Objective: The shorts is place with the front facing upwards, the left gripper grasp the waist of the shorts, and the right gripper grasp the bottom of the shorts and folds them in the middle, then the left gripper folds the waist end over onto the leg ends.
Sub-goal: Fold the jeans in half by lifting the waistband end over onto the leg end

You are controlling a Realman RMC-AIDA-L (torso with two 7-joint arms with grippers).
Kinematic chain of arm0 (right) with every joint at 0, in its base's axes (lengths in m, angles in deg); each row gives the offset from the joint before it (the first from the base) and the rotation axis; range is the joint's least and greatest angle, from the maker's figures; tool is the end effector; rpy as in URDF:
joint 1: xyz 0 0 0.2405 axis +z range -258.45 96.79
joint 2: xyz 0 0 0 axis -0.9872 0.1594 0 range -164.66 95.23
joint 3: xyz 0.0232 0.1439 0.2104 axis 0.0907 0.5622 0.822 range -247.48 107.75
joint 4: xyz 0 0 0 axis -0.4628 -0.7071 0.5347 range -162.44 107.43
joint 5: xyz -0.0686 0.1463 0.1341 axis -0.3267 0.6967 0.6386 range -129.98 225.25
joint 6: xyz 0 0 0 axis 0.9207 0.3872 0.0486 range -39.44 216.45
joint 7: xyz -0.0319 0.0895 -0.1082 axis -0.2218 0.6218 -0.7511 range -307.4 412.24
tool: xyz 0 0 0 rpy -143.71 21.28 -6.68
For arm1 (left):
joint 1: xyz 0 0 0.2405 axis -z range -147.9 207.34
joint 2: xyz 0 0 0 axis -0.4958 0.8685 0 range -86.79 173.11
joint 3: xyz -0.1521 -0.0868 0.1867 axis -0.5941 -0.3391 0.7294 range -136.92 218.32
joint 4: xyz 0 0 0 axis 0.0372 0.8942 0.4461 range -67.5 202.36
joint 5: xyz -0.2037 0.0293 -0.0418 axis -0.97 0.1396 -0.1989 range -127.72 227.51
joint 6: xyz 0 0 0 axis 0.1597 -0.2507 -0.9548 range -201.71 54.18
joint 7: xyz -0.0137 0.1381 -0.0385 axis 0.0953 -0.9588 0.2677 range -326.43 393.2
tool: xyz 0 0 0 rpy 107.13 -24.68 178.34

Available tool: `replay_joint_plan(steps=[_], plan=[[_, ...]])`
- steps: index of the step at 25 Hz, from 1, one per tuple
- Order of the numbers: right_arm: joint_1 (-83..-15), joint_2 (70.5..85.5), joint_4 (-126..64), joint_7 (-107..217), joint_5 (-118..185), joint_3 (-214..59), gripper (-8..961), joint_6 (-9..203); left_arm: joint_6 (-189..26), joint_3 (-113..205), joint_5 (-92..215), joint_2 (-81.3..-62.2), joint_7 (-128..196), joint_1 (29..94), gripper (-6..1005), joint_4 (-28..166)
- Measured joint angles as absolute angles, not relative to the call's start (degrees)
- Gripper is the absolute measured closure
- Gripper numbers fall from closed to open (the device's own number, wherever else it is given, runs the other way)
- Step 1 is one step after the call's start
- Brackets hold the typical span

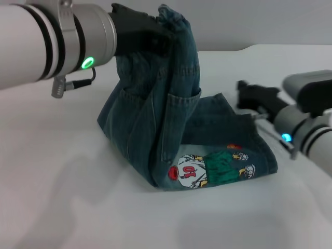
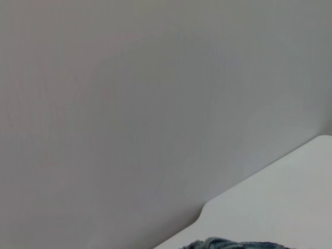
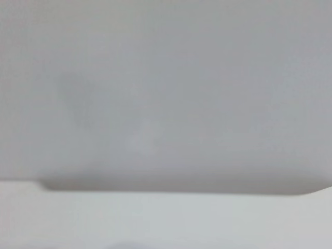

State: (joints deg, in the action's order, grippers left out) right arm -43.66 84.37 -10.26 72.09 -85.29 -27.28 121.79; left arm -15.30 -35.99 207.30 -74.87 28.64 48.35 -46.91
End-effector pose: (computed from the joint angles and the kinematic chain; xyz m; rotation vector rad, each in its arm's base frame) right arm 0.2727 0.3870 -0.0914 -1.9260 0.8982 0.5467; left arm -0.0583 0.3231 0.0240 -2.2642 -0.5763 -0.2912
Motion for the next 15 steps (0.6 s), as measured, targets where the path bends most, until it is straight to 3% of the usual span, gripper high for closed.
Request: replay_joint_plan(steps=[6, 12, 15], plan=[[-46.9, 83.45, -12.0, 66.1, -85.2, -18.2, 954, 127.6, -19.6, -33.1, 207.0, -74.83, 28.6, 44.6, 818, -46.1], [-54.1, 79.75, -6.3, 64.4, -85.5, -14.2, 954, 134.6, -26.5, -29.4, 206.5, -74.84, 28.7, 40.5, 788, -43.6], [-59.2, 78.05, -1.6, 63.4, -85.5, -13.6, 954, 140.5, -41.8, -18.9, 205.4, -74.97, 22.0, 36.6, 773, -33.8]])
